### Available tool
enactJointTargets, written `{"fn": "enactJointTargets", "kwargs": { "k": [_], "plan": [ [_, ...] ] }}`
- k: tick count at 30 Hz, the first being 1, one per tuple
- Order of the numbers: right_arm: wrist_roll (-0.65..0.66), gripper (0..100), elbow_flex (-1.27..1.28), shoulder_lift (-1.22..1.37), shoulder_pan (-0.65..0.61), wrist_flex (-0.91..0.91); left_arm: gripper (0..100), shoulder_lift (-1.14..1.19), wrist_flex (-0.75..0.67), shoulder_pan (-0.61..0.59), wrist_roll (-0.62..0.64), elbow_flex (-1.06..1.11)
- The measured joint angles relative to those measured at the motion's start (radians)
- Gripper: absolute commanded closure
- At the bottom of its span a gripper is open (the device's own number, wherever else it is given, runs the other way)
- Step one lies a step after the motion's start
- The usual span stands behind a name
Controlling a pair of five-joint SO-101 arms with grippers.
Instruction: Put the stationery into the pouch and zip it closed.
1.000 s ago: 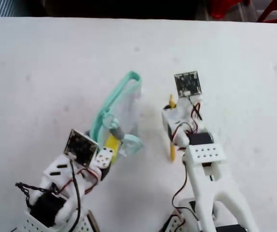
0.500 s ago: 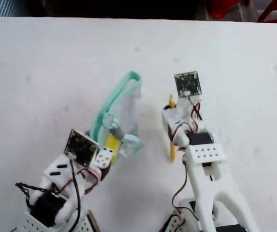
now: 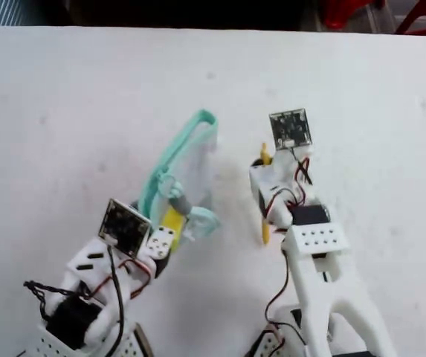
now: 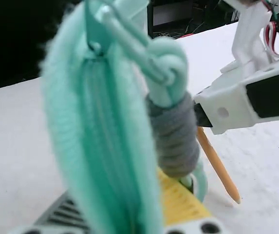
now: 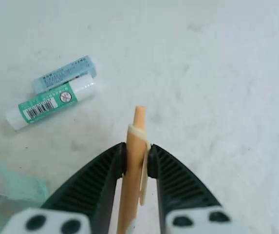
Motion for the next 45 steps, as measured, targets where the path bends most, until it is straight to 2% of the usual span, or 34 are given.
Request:
{"fn": "enactJointTargets", "kwargs": {
  "k": [5,14,18,23,34,39,45],
  "plan": [
    [0.0,98.2,-0.003,-0.161,0.021,0.04,97,0.0,0.0,0.0,0.0,0.0],
    [0.0,98.2,-0.229,-0.52,-0.005,0.338,97,0.0,0.0,0.0,0.0,0.0],
    [0.083,98.2,-0.358,-0.582,-0.061,0.4,97,0.0,0.0,0.0,0.0,0.0],
    [0.169,98.2,-0.493,-0.58,-0.153,0.404,97,0.0,0.0,0.0,0.0,0.0],
    [0.176,98.2,-0.85,-0.341,-0.381,0.404,97,0.0,0.0,0.0,0.0,0.0],
    [0.176,98.2,-0.962,-0.224,-0.419,0.404,97,0.0,0.0,0.0,0.0,0.0],
    [0.176,98.2,-0.984,-0.146,-0.462,0.376,97,0.0,0.0,0.0,0.0,0.0]
  ]
}}
